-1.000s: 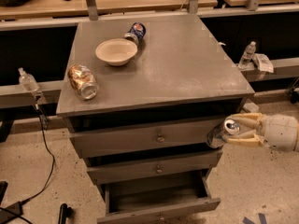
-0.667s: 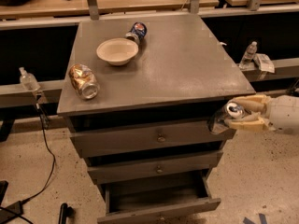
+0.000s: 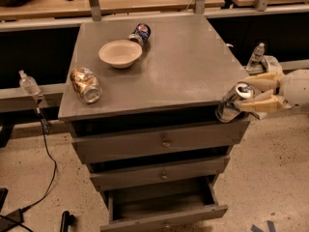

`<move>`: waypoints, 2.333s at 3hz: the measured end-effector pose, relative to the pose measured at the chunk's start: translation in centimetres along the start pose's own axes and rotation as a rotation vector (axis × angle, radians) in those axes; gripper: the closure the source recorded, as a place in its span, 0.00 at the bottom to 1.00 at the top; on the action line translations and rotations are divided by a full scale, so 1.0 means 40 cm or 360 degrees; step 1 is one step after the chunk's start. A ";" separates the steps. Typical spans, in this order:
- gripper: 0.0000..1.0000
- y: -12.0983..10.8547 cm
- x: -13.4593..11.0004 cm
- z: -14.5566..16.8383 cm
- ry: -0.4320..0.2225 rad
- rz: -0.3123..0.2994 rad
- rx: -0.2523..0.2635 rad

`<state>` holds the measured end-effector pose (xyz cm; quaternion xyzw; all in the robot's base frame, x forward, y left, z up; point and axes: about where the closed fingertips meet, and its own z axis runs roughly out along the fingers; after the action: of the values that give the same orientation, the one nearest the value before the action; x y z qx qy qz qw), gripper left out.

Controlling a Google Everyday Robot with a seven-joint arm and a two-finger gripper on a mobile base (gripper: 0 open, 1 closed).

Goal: Pick redbull can from bottom drawer and place on counter

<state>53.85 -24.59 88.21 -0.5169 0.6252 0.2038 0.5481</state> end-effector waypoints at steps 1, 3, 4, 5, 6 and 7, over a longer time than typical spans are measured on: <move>1.00 -0.040 -0.152 -0.036 0.0075 0.0015 -0.0123; 1.00 -0.055 -0.175 -0.010 0.0076 0.0028 -0.0152; 1.00 -0.090 -0.215 0.059 0.0093 0.0059 -0.0236; 1.00 -0.120 -0.240 0.129 0.0129 0.0099 -0.0321; 1.00 -0.136 -0.221 0.190 0.0156 0.0209 -0.0370; 1.00 -0.136 -0.196 0.220 0.0198 0.0265 -0.0389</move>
Offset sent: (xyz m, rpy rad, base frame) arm -0.0036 0.0090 0.0949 -0.0523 0.0758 0.0670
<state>61.69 -16.10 94.14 -0.5377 0.6691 0.2909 0.4225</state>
